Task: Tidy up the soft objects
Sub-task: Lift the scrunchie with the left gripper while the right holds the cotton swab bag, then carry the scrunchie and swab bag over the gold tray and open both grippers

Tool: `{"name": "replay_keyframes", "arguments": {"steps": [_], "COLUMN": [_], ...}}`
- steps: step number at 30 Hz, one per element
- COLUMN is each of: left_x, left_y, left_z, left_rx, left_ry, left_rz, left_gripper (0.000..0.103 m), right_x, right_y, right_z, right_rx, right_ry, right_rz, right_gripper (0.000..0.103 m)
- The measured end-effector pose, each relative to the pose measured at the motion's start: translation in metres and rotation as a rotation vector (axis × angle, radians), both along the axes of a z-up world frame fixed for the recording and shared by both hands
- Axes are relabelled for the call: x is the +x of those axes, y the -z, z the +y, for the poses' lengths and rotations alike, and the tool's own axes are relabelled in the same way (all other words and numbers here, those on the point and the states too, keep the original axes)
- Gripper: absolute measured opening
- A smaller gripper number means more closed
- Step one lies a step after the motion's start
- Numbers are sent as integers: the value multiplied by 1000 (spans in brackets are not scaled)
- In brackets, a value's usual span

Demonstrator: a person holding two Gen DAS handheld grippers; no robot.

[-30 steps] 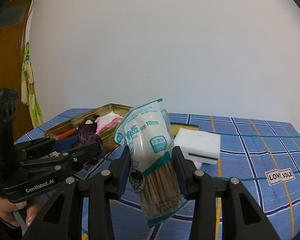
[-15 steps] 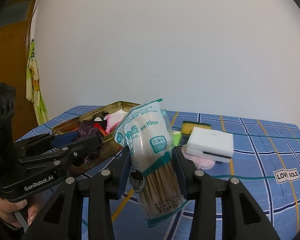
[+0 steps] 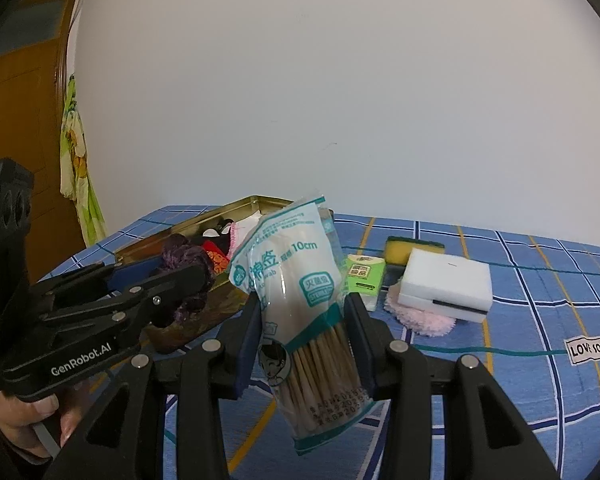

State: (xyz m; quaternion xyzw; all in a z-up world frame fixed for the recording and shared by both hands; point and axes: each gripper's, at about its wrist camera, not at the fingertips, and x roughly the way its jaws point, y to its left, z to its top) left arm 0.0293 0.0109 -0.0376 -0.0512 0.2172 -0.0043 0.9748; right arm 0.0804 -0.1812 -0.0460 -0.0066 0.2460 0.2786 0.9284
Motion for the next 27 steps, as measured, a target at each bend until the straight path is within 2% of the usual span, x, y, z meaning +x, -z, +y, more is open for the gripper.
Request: {"name": "replay_keyframes", "arguments": {"steps": [27], "left_x": [-6], "left_y": [-4], "left_z": [30], "left_rx": [-50], "left_ry": [-45], "left_rz": [-3], "left_gripper": [35], "right_x": [12], "right_y": [3], "right_z": [11], "right_rx": [6], "right_ry": [-53], "right_rz": [41], "right_gripper": [44]}}
